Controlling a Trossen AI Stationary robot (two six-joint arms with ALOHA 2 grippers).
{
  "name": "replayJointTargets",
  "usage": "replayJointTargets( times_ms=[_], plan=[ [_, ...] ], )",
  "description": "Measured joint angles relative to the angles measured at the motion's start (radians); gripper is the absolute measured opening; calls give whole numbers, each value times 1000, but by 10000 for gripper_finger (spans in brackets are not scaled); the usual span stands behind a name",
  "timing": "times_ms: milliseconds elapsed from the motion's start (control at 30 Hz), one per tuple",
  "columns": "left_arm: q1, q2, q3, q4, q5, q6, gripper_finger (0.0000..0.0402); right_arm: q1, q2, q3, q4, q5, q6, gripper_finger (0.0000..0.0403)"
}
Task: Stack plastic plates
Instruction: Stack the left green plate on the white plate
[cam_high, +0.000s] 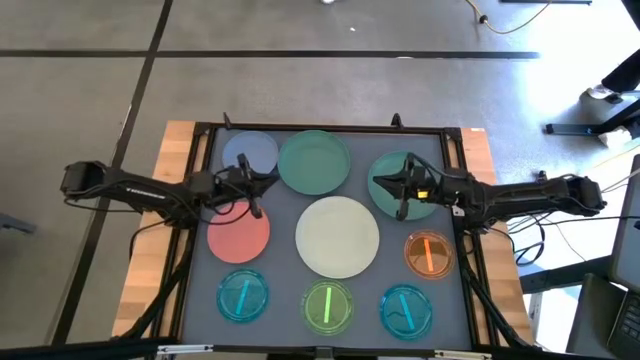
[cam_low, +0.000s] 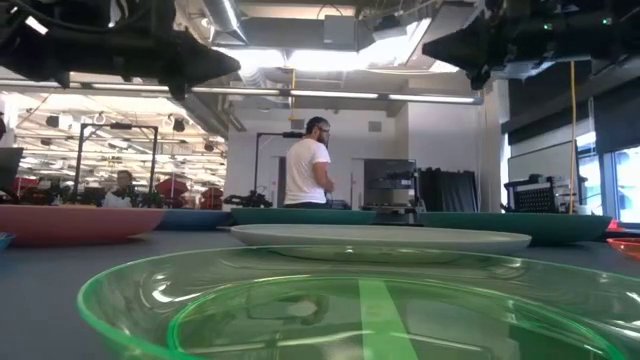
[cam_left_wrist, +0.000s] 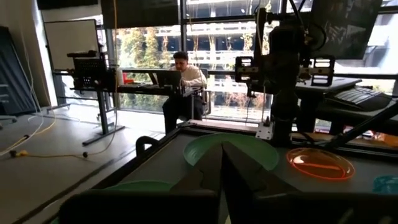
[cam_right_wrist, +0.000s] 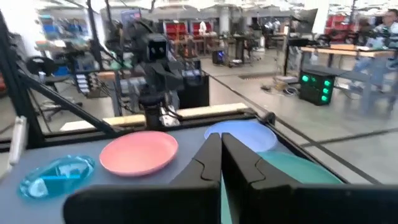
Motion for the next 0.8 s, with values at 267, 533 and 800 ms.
replayJointTargets(
  times_ms=[267,533,800],
  plan=[
    [23,69,86,-4,-19,-30,12,1,5,6,84,28,7,3],
    [26,222,314,-341,-13,8,102,0,5,6,88,123,-103,91],
    [39,394,609,-782,-13,9,187,0,-19,78,-49,150,-200,216]
  ],
)
